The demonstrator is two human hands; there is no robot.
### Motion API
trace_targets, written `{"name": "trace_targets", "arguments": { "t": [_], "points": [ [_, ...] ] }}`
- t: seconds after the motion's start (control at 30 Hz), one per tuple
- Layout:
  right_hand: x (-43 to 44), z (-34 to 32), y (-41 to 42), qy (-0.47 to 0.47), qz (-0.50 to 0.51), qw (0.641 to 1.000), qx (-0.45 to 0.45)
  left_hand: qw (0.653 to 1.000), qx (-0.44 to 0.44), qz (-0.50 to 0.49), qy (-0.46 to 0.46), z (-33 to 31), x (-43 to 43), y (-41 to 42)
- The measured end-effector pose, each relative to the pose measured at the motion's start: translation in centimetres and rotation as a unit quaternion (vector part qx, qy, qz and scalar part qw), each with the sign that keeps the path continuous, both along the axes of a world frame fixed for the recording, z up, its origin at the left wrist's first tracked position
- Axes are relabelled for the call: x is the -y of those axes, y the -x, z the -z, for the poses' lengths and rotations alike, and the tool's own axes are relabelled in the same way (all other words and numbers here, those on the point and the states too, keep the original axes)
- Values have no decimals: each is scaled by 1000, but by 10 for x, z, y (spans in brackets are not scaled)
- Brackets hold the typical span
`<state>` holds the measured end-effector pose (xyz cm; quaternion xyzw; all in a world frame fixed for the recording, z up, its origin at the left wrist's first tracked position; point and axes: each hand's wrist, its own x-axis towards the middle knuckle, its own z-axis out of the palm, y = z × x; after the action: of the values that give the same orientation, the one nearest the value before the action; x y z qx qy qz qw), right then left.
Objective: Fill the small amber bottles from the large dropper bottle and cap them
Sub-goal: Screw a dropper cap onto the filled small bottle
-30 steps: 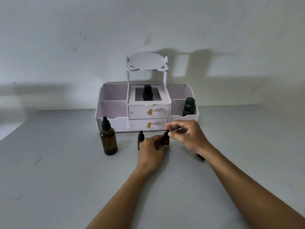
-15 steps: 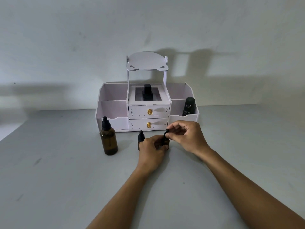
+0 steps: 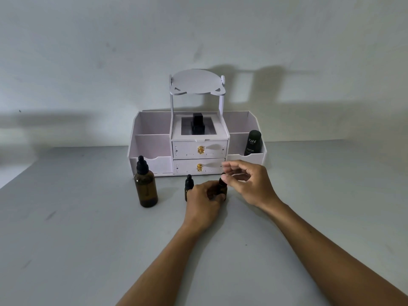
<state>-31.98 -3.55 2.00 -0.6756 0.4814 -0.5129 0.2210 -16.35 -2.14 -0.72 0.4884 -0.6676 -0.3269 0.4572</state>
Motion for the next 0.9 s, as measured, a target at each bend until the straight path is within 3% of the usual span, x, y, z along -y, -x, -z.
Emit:
{"name": "trace_targets", "arguments": {
  "t": [0.9],
  "points": [
    [0,8,-6,19,39,999,-9,1000,9,0,8,1,-1,0]
  ]
}}
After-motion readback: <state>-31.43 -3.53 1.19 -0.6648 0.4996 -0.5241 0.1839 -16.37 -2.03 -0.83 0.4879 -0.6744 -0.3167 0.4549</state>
